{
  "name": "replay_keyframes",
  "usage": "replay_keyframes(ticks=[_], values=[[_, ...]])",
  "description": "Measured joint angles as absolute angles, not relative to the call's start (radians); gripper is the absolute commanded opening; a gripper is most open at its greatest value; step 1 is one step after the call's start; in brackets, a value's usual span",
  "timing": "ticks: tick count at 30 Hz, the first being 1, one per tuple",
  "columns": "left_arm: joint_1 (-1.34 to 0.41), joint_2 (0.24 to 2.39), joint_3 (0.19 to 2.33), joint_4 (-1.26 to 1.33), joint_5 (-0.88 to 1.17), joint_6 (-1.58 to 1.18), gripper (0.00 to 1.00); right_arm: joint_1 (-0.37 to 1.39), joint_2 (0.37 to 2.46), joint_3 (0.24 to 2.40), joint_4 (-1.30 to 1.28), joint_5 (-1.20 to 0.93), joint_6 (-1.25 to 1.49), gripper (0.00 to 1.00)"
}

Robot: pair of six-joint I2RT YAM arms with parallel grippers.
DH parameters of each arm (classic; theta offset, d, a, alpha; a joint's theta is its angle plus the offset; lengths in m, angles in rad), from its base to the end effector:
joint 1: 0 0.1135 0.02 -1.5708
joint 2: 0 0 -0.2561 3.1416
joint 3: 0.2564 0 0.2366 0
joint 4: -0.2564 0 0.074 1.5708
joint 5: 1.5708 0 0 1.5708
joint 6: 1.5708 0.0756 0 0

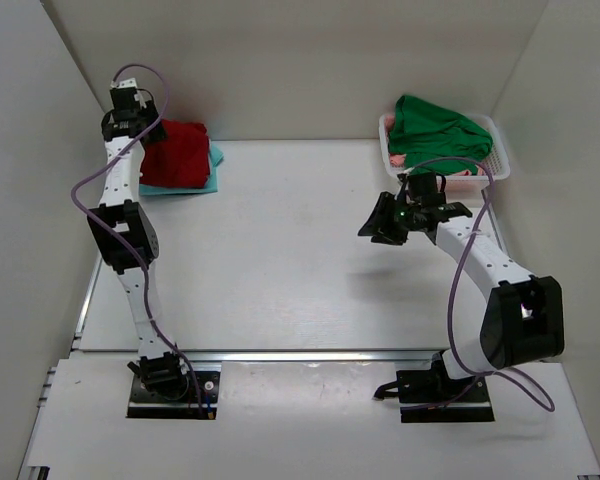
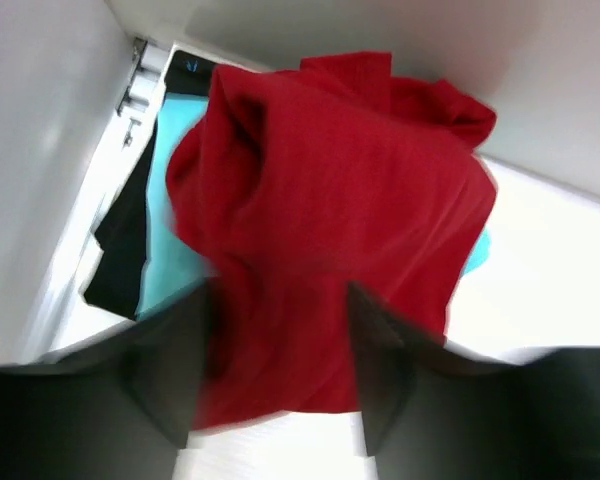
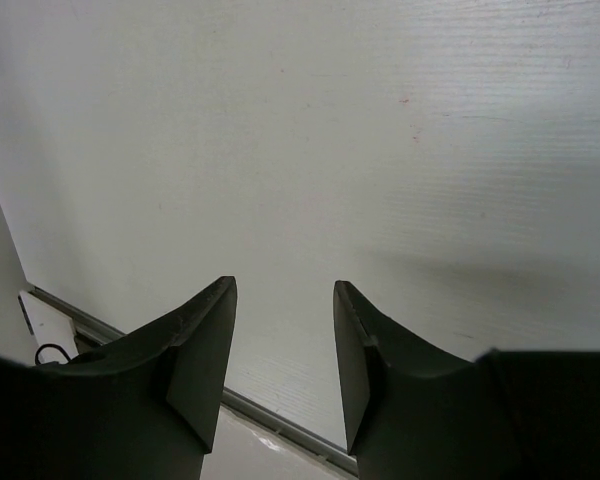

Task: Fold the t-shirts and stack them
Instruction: Put the neatly folded tshirt into the corner of the board with the left arm

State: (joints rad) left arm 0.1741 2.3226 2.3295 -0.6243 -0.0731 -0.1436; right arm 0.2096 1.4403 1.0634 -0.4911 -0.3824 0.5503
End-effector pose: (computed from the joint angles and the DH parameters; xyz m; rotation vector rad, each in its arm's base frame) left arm 0.5360 0.0999 0.2757 -0.3868 2.1535 0.0972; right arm 0.3020 0.0931 0.2290 0.2503 2.5066 0.7933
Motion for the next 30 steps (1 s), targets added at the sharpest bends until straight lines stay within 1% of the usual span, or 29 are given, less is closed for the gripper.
replay_keyframes(ticks=[1,2,6,8,10,13,14,15,16,17,20,24,26,30], values=[[0.175,2.328,2.329,-0.625,-0.077,-0.15,0.87,0.21,1.445,1.066,-0.492,-0.383,0.55,0.41],[0.176,2.331,2.328,-0.625,-0.086,-0.157,0.99,0.212,1.447,1.068,-0.493,-0.383,0.55,0.42],[0.183,2.312,2.262,-0.59,-0.145,-0.204,0.99,0.218,1.452,1.084,-0.494,-0.382,0.551,0.41],[0.189,2.267,2.164,-0.555,-0.202,-0.219,0.99,0.221,1.453,1.098,-0.499,-0.381,0.55,0.41],[0.198,2.205,2.052,-0.526,-0.251,-0.232,0.99,0.223,1.456,1.122,-0.509,-0.378,0.548,0.44],[0.21,2.095,1.927,-0.522,-0.27,-0.249,0.98,0.225,1.457,1.165,-0.543,-0.363,0.534,0.64],[0.214,2.061,1.905,-0.524,-0.26,-0.253,0.98,0.226,1.457,1.18,-0.556,-0.357,0.525,0.75],[0.216,2.026,1.885,-0.525,-0.242,-0.255,0.99,0.226,1.457,1.198,-0.574,-0.35,0.515,0.89],[0.213,1.982,1.857,-0.524,-0.218,-0.258,0.99,0.223,1.457,1.211,-0.592,-0.344,0.502,0.96],[0.204,1.94,1.829,-0.526,-0.193,-0.263,0.99,0.218,1.457,1.223,-0.613,-0.342,0.488,0.99],[0.136,1.794,1.692,-0.519,-0.094,-0.29,0.98,0.182,1.457,1.242,-0.698,-0.377,0.439,1.0],[0.011,1.596,1.404,-0.516,0.111,-0.333,0.98,0.117,1.449,1.242,-0.85,-0.474,0.395,0.99],[-0.04,1.514,1.272,-0.543,0.185,-0.347,0.99,0.118,1.42,1.242,-0.927,-0.517,0.398,0.99],[-0.121,1.42,1.169,-0.622,0.235,-0.345,0.99,0.157,1.282,1.232,-0.981,-0.617,0.453,0.99]])
